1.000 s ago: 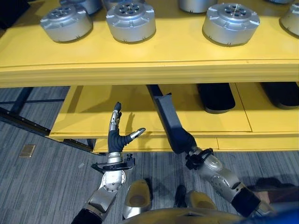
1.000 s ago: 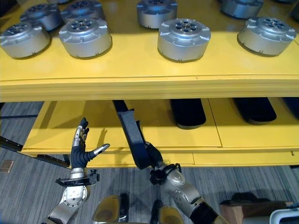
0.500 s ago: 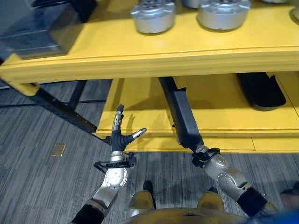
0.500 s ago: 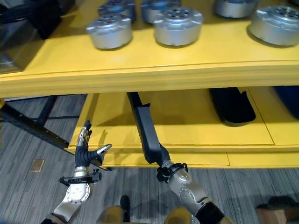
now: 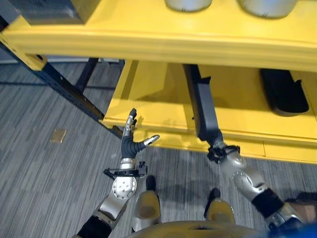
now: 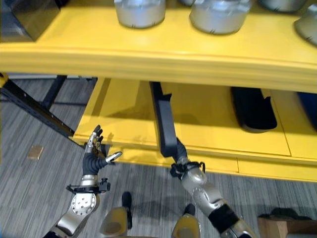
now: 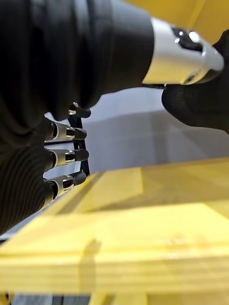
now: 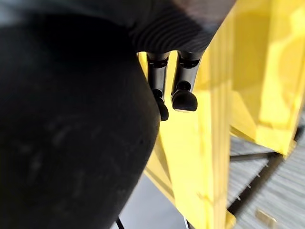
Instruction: Move parts from the plastic box to the shelf.
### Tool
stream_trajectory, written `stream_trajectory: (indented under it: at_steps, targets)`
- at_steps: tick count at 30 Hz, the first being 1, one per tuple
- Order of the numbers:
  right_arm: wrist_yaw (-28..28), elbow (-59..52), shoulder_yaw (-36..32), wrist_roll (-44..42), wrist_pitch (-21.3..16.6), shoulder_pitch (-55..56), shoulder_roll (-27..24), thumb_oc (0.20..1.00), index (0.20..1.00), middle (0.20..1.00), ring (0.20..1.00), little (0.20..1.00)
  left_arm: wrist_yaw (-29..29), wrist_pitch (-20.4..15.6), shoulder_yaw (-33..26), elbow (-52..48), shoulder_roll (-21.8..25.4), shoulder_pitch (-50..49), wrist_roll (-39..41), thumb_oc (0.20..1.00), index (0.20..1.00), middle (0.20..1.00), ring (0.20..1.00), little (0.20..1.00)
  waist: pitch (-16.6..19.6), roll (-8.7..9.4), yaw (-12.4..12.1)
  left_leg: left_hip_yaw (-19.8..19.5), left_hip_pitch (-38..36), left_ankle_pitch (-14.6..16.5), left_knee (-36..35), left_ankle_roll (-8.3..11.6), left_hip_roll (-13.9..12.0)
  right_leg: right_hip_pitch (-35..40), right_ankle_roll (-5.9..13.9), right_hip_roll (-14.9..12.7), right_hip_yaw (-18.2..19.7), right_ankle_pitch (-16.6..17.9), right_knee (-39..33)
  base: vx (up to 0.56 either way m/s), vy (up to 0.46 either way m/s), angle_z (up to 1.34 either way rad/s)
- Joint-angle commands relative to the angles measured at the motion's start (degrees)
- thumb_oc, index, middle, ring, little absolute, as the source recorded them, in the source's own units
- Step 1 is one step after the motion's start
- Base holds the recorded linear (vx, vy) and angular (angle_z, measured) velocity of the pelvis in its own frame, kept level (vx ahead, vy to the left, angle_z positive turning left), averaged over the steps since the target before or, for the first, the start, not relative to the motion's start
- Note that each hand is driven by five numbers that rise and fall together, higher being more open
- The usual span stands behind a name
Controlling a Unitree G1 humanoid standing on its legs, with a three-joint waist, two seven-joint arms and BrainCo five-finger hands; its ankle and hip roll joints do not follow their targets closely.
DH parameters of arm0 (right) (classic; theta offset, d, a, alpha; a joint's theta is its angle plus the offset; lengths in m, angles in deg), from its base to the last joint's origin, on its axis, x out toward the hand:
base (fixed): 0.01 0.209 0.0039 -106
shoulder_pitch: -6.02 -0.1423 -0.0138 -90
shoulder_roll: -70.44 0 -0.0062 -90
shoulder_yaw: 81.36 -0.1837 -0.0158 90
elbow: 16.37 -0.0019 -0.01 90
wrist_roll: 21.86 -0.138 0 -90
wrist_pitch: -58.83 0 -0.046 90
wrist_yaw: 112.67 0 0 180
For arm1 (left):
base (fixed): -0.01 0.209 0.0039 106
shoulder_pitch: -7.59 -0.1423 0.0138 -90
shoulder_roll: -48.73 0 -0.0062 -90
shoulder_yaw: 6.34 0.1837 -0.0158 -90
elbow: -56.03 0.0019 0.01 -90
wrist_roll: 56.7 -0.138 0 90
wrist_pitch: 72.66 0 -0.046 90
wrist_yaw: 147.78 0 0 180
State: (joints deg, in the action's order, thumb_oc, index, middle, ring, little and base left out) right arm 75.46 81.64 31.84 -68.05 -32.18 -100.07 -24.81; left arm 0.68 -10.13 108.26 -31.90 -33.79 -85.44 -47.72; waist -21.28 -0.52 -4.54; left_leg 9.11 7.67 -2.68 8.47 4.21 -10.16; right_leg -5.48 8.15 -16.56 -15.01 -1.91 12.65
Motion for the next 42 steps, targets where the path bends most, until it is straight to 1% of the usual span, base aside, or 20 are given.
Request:
stream_trajectory:
  at_steps: [1, 2, 3, 4, 6, 7, 10, 14, 18, 23, 32, 34, 36, 37, 39, 42]
  targets:
    - [1.43, -6.50, -3.29, 1.19, -3.87, -5.36, 1.76, 0.200, 0.200, 0.200, 0.200, 0.200, 0.29, -0.75, -0.06, -6.44, 1.14, 1.35, 0.00, 1.000, 1.000, 1.000, 1.000, 1.000, -2.13, 0.77, -1.05, 4.72, -0.17, 7.17, 9.49, -2.49, 0.68, -0.36, -3.69, 2.53, -4.62, -0.36, 3.43, -0.11, -0.017, -0.02]
    - [1.79, -6.61, -3.58, 1.37, -3.71, -6.01, 1.75, 0.200, 0.200, 0.200, 0.200, 0.200, 0.22, -0.61, 0.11, -6.50, 1.13, 1.64, -0.12, 1.000, 1.000, 1.000, 1.000, 1.000, -2.65, 0.67, -1.13, 4.51, -0.07, 8.55, 10.70, -2.14, 0.38, -0.39, -3.17, 2.33, -4.38, -1.37, 4.51, -0.10, -0.014, 0.00]
    - [2.23, -6.60, -4.05, 2.26, -3.83, -6.89, 1.72, 0.200, 0.200, 0.200, 0.200, 0.200, 0.71, -0.64, 0.10, -6.56, 1.17, 1.94, 0.29, 1.000, 1.000, 1.000, 1.000, 1.000, -3.09, 0.66, -1.22, 4.77, 0.57, 8.81, 11.56, -2.22, 0.05, -0.86, -3.19, 2.05, -4.57, -1.45, 5.09, -0.10, -0.001, -0.05]
    - [3.22, -6.34, -4.83, 3.55, -3.16, -9.21, 1.29, 0.200, 0.200, 0.200, 0.200, 0.200, 1.37, -1.39, 0.35, -6.38, 1.35, 2.47, 1.80, 1.000, 1.000, 1.000, 1.000, 1.000, -3.88, 0.66, -1.32, 5.12, 1.73, 9.27, 13.22, -2.28, -0.49, -1.77, -3.18, 1.49, -4.91, -1.62, 6.32, -0.14, 0.005, -0.04]
    - [3.43, -6.17, -5.03, 4.13, -3.02, -9.78, 1.17, 0.200, 0.200, 0.200, 0.200, 0.200, 1.61, -1.67, 0.34, -6.33, 1.36, 2.63, 2.48, 1.000, 1.000, 1.000, 1.000, 1.000, -4.07, 0.64, -1.37, 5.21, 2.06, 9.41, 13.65, -2.33, -0.63, -2.06, -3.18, 1.35, -4.98, -1.70, 6.68, -0.12, 0.031, -0.09]
    - [4.27, -4.22, -6.67, 4.01, -0.82, -13.13, 0.88, 0.200, 0.200, 0.200, 0.200, 0.200, 1.90, -2.65, 0.43, -7.14, 1.25, 3.59, 4.84, 1.000, 1.000, 1.000, 1.000, 1.000, -5.55, 0.26, -1.60, 5.59, 4.02, 9.83, 15.96, -2.13, -1.82, -3.69, -3.32, 0.26, -5.64, -2.46, 9.40, -0.15, 0.060, -0.09]
    - [4.64, -2.26, -7.75, 4.48, 0.01, -15.29, 0.58, 0.200, 0.200, 0.200, 0.200, 0.200, 2.59, -1.54, 0.61, -7.52, 1.01, 4.34, 5.56, 1.000, 1.000, 1.000, 1.000, 1.000, -6.69, 0.14, -1.80, 5.66, 5.20, 10.57, 18.02, -2.31, -2.33, -4.76, -3.45, -0.37, -5.65, -3.08, 11.47, -0.09, 0.036, -0.07]
    - [5.65, 0.29, -9.13, 5.52, 0.79, -18.41, -1.41, 0.200, 0.200, 0.200, 0.200, 0.200, 2.16, -0.63, 0.87, -7.35, 1.26, 5.29, 5.56, 1.000, 1.000, 1.000, 1.000, 1.000, -8.47, 0.02, -2.20, 5.48, 7.33, 11.87, 21.00, -2.75, -2.77, -6.81, -3.42, -1.44, -5.56, -3.85, 14.60, -0.07, 0.024, 0.01]
    - [6.71, 2.94, -10.19, 10.82, 0.95, -20.85, -3.52, 0.200, 0.200, 0.200, 0.200, 0.200, 1.37, -0.39, 0.60, -7.40, 1.50, 5.25, 4.87, 1.000, 1.000, 1.000, 1.000, 1.000, -8.51, -0.11, -2.41, 5.29, 9.66, 13.26, 23.22, -3.31, -2.60, -9.38, -3.25, -2.08, -5.07, -4.32, 16.59, -0.04, 0.031, -0.01]
    - [8.45, 6.76, -10.90, 13.21, 0.95, -24.38, -6.02, 0.200, 0.200, 0.200, 0.200, 0.200, 0.04, 0.53, 0.42, -7.36, 1.85, 5.38, 4.78, 1.000, 1.000, 1.000, 1.000, 1.000, -8.51, -0.45, -2.68, 5.03, 11.33, 14.34, 25.01, -3.74, -2.51, -11.46, -3.13, -2.81, -4.57, -4.83, 18.86, -0.01, 0.016, -0.02]
    - [11.41, 14.98, -11.12, 17.25, 3.64, -33.04, -10.44, 0.200, 0.200, 0.200, 0.200, 0.200, 0.58, 0.67, 0.25, -7.53, 2.77, 5.61, 6.55, 1.000, 1.000, 1.000, 1.000, 1.000, -8.51, -1.36, -3.70, 4.93, 12.75, 14.08, 24.72, -3.50, -2.43, -13.92, -2.98, -3.61, -4.68, -5.33, 20.95, -0.01, 0.003, 0.00]
    - [12.92, 17.27, -10.67, 14.71, 4.76, -34.66, -11.37, 0.200, 0.200, 0.200, 0.200, 0.200, 0.65, 0.65, 0.20, -7.30, 2.81, 5.70, 6.74, 1.000, 1.000, 1.000, 1.000, 1.000, -8.51, -1.50, -3.85, 5.01, 13.08, 13.88, 24.50, -3.42, -2.48, -14.50, -3.05, -3.71, -4.60, -5.45, 21.31, 0.00, 0.000, 0.00]
    - [13.93, 19.65, -10.37, 17.17, 4.83, -36.60, -12.27, 0.200, 0.200, 0.200, 0.200, 0.200, 1.16, 1.18, 0.06, -7.29, 3.06, 5.71, 7.14, 1.000, 1.000, 1.000, 1.000, 1.000, -8.51, -1.68, -4.00, 5.16, 13.18, 13.63, 24.11, -3.34, -2.46, -14.92, -3.14, -3.68, -4.48, -5.57, 21.49, -0.02, 0.012, 0.01]
    - [14.79, 21.28, -9.75, 18.55, 4.90, -38.33, -12.83, 0.200, 0.200, 0.200, 0.200, 0.200, 1.45, 2.02, 0.20, -7.19, 3.10, 5.88, 8.14, 1.000, 1.000, 1.000, 1.000, 1.000, -8.51, -1.81, -4.05, 5.30, 13.29, 13.42, 23.84, -3.21, -2.44, -15.27, -3.27, -3.65, -4.43, -5.65, 21.62, -0.04, 0.036, 0.00]
    - [15.67, 23.13, -9.55, 19.45, 5.85, -40.15, -13.37, 0.200, 0.200, 0.200, 0.200, 0.200, 1.27, 2.32, 0.47, -6.98, 3.13, 5.76, 8.80, 1.000, 1.000, 1.000, 1.000, 1.000, -8.51, -2.01, -4.10, 5.48, 13.18, 13.45, 23.66, -3.09, -2.39, -15.50, -3.35, -3.71, -4.46, -5.81, 21.79, -0.01, 0.042, -0.01]
    - [15.78, 27.01, -8.88, 21.08, 6.19, -42.35, -14.06, 0.200, 0.200, 0.200, 0.200, 0.200, 1.92, 2.48, 0.70, -6.51, 3.30, 5.88, 8.66, 1.000, 1.000, 1.000, 1.000, 1.000, -8.51, -2.21, -4.42, 5.63, 13.18, 13.48, 23.68, -3.01, -2.56, -15.67, -3.47, -4.01, -4.68, -5.93, 22.03, 0.00, 0.005, -0.01]
